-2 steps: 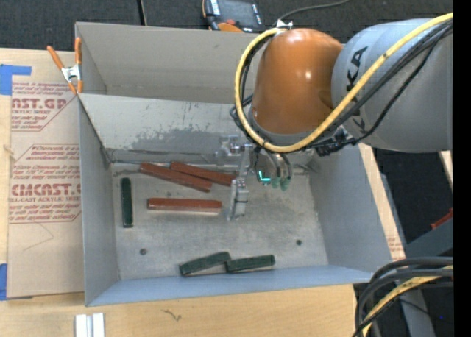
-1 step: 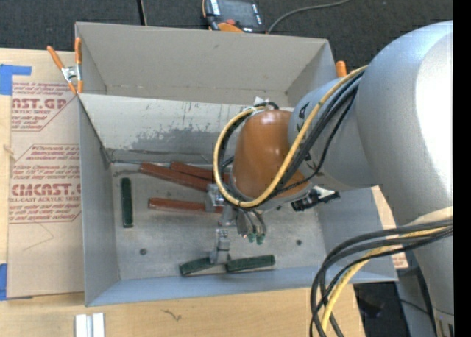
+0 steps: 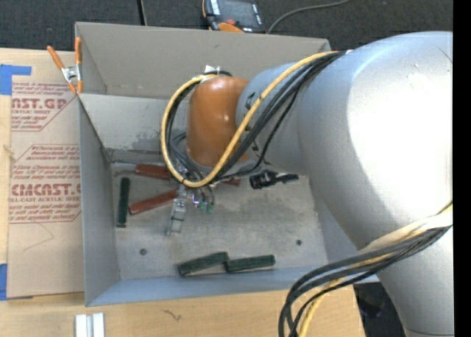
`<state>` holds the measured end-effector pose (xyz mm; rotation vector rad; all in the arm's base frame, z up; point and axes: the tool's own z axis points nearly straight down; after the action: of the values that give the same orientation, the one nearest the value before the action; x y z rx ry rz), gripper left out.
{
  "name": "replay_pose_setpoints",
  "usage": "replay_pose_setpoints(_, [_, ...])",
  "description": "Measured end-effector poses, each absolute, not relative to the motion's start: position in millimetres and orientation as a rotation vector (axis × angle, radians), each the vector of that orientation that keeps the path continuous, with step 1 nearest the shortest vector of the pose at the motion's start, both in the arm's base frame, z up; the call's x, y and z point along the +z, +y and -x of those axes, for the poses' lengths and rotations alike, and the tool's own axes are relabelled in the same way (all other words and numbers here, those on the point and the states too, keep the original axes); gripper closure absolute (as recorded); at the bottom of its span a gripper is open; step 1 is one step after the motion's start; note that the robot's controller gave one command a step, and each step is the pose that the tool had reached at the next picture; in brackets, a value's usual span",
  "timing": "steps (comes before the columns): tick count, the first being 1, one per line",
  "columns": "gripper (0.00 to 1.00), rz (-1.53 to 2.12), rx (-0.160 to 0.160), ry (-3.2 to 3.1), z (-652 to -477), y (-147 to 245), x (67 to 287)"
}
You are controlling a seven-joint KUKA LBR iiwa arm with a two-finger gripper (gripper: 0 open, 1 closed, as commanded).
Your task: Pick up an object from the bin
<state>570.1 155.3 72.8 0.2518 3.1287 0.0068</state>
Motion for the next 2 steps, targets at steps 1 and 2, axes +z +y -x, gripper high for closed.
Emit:
replay_pose_setpoints(1, [0.00,-0.258,0.006,3.128,-569.2,199.3,70.2])
replay_pose_setpoints(2, [1.00,-0.263,0.003,3.128,-569.6,196.6,70.4])
